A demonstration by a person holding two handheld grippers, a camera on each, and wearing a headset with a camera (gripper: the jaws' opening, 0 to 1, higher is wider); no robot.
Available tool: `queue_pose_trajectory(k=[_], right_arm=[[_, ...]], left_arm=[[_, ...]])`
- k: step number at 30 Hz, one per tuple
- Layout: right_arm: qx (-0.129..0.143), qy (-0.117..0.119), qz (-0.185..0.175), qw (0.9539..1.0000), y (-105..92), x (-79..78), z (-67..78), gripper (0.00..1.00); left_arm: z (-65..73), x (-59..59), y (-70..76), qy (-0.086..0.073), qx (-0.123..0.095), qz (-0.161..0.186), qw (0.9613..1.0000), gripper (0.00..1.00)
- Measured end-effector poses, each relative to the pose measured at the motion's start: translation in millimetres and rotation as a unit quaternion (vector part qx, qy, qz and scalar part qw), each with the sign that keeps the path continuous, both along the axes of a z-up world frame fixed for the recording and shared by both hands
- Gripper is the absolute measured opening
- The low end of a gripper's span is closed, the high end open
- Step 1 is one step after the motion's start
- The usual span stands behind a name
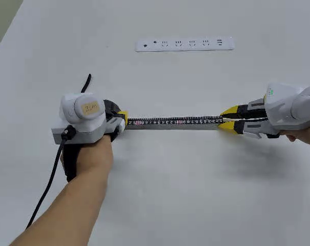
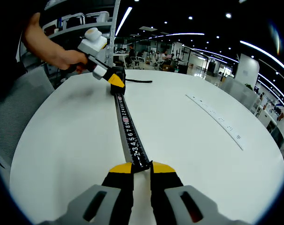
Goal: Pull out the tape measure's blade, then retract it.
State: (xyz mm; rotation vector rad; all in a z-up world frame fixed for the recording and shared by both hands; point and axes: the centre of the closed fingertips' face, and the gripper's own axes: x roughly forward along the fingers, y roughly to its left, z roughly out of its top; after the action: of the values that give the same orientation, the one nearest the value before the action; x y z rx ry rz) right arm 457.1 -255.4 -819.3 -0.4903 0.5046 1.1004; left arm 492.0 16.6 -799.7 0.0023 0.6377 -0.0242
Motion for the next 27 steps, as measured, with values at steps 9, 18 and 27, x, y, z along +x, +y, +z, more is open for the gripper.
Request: queue_pose_trajectory(k=[9, 18, 27], right_arm=[[0.0, -0.001, 0.001, 1.0, 1.4, -1.6, 1.7, 0.11], [0.003, -0.002, -0.001, 1.0, 1.5, -5.1, 4.5, 0.11], [0.005, -0.001, -0.002, 1.0, 2.6, -5.6, 6.5, 0.11]], left_arm=[[-0.1, 0.2, 2.1, 0.005, -0.006, -0.004, 1.0, 0.6], [1.0, -0.6, 1.5, 0.006, -0.012, -0.005, 0.9999, 0.6], [2.2, -1.5, 1.9, 0.01, -0.018, -0.006, 0.9998, 0.6]])
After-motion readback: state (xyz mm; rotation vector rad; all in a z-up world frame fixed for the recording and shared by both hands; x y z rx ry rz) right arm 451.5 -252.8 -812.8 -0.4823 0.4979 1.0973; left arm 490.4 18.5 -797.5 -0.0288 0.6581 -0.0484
